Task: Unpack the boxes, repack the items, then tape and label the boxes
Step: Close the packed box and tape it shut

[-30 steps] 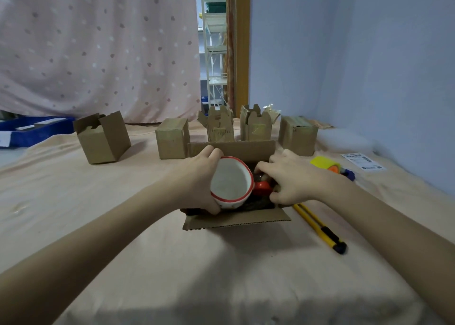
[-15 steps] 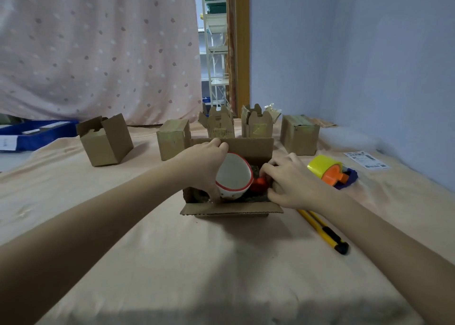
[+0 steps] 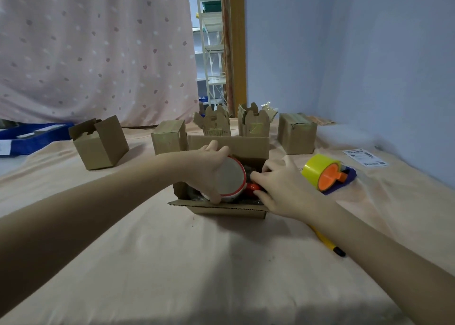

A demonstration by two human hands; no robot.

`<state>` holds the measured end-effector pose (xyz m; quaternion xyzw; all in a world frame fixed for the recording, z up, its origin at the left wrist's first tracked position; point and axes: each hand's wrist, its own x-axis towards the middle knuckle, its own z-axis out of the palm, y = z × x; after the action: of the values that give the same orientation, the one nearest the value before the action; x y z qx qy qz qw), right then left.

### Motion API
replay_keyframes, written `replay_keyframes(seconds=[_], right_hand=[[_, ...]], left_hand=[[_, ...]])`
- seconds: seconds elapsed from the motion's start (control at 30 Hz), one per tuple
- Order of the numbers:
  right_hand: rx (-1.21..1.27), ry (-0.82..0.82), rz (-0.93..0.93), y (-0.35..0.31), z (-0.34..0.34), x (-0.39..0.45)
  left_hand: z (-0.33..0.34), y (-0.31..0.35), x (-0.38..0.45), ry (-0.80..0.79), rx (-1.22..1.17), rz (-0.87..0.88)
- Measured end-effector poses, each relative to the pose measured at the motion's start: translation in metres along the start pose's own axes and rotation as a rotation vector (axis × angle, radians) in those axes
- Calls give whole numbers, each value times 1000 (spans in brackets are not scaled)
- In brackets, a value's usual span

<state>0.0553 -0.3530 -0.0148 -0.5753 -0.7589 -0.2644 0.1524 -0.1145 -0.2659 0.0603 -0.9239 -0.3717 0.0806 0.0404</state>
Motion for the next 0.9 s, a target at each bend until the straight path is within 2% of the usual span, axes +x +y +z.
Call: replay_keyframes(seconds=[0.17,0.23,0.5,0.7,0.8,0.9], right_hand=[[38,-39,26,1,0,-1],[81,-76,70,3,0,-1],[135,-117,95,5,-2,-2],[50,-163,90,4,-3,3],[-7,-134,54,2,-5,4],[-120,-272,36,-4,-12,10]], left_hand=[[-8,2,0,140,343,86],[-8,-1,2,187,404,124],[-9,-6,8,131,330,194],[-6,-8,17,63,392,227],[4,-13,20,89,402,226],[15,-20,20,160,310,218]])
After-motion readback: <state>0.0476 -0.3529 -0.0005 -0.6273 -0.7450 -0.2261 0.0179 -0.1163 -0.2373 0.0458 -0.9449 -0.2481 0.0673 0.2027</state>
